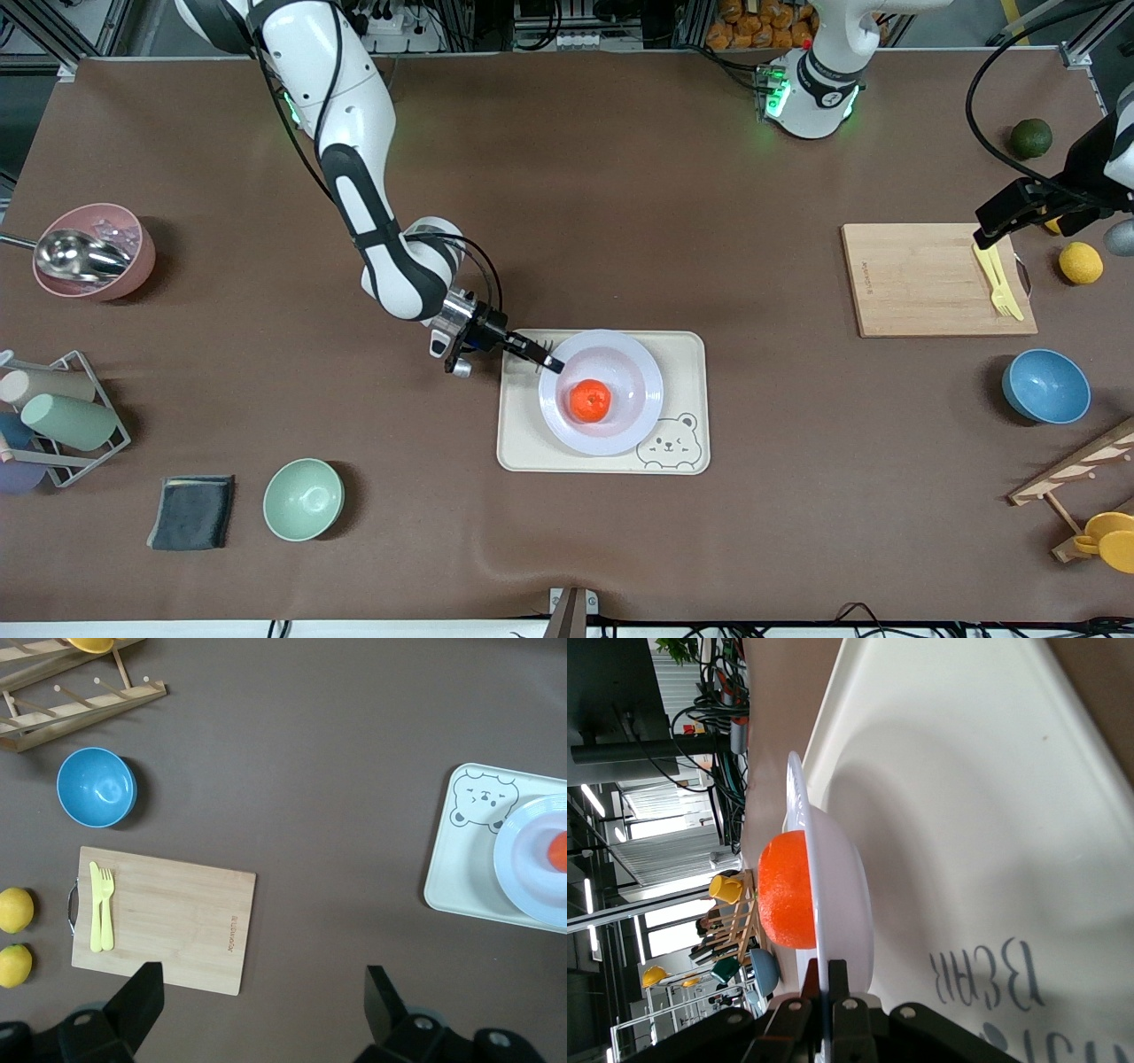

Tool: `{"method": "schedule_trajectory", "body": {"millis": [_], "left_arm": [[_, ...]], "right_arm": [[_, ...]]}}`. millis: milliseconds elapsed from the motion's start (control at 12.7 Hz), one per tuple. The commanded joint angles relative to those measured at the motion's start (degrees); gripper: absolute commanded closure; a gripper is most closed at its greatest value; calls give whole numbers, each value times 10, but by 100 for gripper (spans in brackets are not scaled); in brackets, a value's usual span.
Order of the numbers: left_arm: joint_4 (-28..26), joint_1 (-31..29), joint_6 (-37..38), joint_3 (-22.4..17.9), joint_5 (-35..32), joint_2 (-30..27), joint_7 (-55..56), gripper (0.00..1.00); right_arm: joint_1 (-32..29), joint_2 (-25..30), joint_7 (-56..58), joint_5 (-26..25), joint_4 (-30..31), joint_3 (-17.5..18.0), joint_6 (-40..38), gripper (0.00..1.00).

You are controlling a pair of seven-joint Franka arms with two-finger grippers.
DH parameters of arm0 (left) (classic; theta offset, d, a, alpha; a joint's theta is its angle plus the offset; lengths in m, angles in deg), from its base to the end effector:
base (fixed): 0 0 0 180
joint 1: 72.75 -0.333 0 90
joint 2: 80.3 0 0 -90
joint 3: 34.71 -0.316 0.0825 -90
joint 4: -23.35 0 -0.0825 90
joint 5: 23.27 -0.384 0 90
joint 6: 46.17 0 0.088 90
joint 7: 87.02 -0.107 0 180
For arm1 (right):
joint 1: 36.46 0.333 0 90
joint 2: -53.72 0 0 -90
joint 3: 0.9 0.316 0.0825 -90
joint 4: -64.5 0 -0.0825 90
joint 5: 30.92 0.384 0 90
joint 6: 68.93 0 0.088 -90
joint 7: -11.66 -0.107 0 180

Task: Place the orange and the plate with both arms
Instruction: 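Slide the plate with the orange onto the bear tray with the right gripper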

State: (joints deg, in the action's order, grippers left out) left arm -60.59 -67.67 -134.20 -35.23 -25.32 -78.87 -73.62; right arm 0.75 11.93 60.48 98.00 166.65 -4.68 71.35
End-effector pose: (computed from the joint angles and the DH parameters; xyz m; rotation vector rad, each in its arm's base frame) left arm 0.5578 -0.0406 0.6573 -3.1028 -0.2430 -0.0801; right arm 0.5383 0.3589 0.1409 -1.9108 0.5661 -0.1676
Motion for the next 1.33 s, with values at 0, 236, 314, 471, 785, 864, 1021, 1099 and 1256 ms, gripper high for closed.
{"method": "schedule_trajectory", "body": {"millis": [0,236,314,471,785,864,1021,1099,1256], "left_arm": [[-3,-3,9,-3,8,-11,-12,0],[-11,-2,36,-3,10,-3,-13,0],[-10,-3,36,-3,10,-1,-13,0],[-9,-2,36,-3,9,0,-12,0],[-2,-2,30,-2,4,-3,-13,0],[-2,-2,28,-1,4,-4,-12,0],[-2,-2,26,1,4,-5,-12,0],[-2,-2,26,1,4,-6,-12,0],[-2,-2,27,3,6,-6,-12,0]], "right_arm": [[-2,-17,-6,-4,-27,7,24,100],[3,-17,-6,-4,-28,7,29,100],[1,-18,-7,-4,-28,7,29,100],[0,-21,-7,-7,-28,7,29,80],[3,-22,-27,-12,-27,7,34,51],[2,-22,-28,-21,-27,7,40,46],[3,-22,-41,-31,-26,7,47,46],[2,-22,-51,-51,-25,7,51,46],[3,-22,-85,-88,-22,7,54,45]]}}
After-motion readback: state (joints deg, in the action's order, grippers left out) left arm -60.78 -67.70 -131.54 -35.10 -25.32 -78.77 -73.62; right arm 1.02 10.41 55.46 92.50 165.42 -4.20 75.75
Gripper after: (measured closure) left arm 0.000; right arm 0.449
